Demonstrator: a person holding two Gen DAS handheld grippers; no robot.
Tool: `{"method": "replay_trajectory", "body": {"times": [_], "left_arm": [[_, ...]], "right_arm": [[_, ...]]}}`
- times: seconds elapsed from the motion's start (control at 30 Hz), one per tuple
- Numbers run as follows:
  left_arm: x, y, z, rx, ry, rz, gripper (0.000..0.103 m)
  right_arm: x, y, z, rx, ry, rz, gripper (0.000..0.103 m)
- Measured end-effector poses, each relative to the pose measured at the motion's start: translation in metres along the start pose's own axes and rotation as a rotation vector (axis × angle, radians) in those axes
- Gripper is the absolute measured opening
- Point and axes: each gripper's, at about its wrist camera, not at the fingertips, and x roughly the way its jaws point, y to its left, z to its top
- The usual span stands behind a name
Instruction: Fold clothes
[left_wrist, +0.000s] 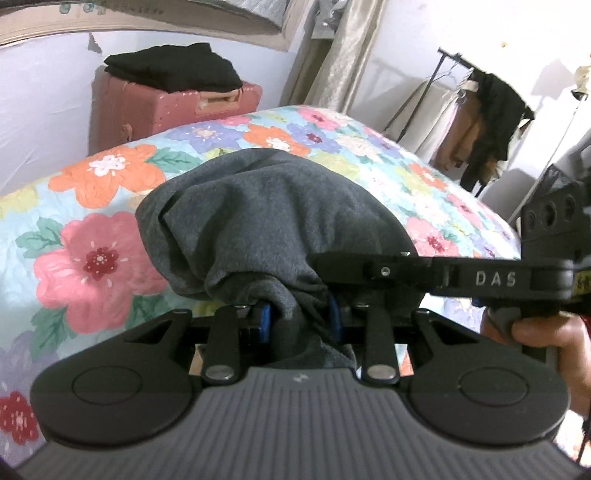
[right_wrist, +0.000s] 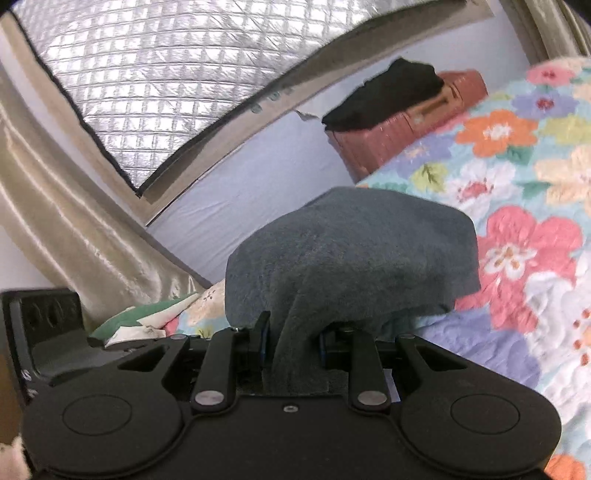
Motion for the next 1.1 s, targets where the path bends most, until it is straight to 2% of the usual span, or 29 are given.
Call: {"method": "replay_trajectory", "body": {"times": [0.2,0.3,0.5,0.57,0.67,0.77,0.83,0.97,1.03,1.1], "left_arm": [[-0.013,-0.057,0.023,0.076,-0.032,0.028,0.028],[-0.010,-0.095,0.031,0.144,-0.037,0.045,0.028],[0.011,-0.171,0.041,0.294,-0.038,0.111,0.028],[0.013,-0.188,0.050,0.321,-0.048,0.105,0.028],[0.015,-0.207,0.072,0.295,-0.036,0.067,0.028],[0.021,-0.225,0.105,0.224,0.027,0.037,0.029],[0.026,-0.237,0.125,0.218,0.069,0.047,0.030],[0.027,-0.266,0.159,0.288,0.137,0.070,0.027],[0.033,-0.282,0.164,0.379,0.118,0.103,0.027],[0.044,-0.288,0.169,0.393,0.088,0.136,0.026]], "right_arm": [[-0.048,-0.001,0.011,-0.035,-0.097,-0.002,0.027],[-0.082,-0.005,0.018,-0.066,-0.153,0.009,0.024],[-0.129,-0.037,0.029,-0.020,-0.165,-0.022,0.023],[-0.141,-0.041,0.044,-0.014,-0.145,-0.038,0.023],[-0.161,-0.042,0.071,-0.022,-0.092,-0.076,0.023],[-0.176,-0.051,0.101,0.023,-0.021,-0.072,0.023],[-0.183,-0.061,0.122,0.069,0.027,-0.066,0.023],[-0.184,-0.070,0.161,0.096,0.159,-0.028,0.022],[-0.180,-0.080,0.179,0.152,0.195,-0.005,0.022],[-0.176,-0.089,0.190,0.187,0.183,-0.006,0.022]]}}
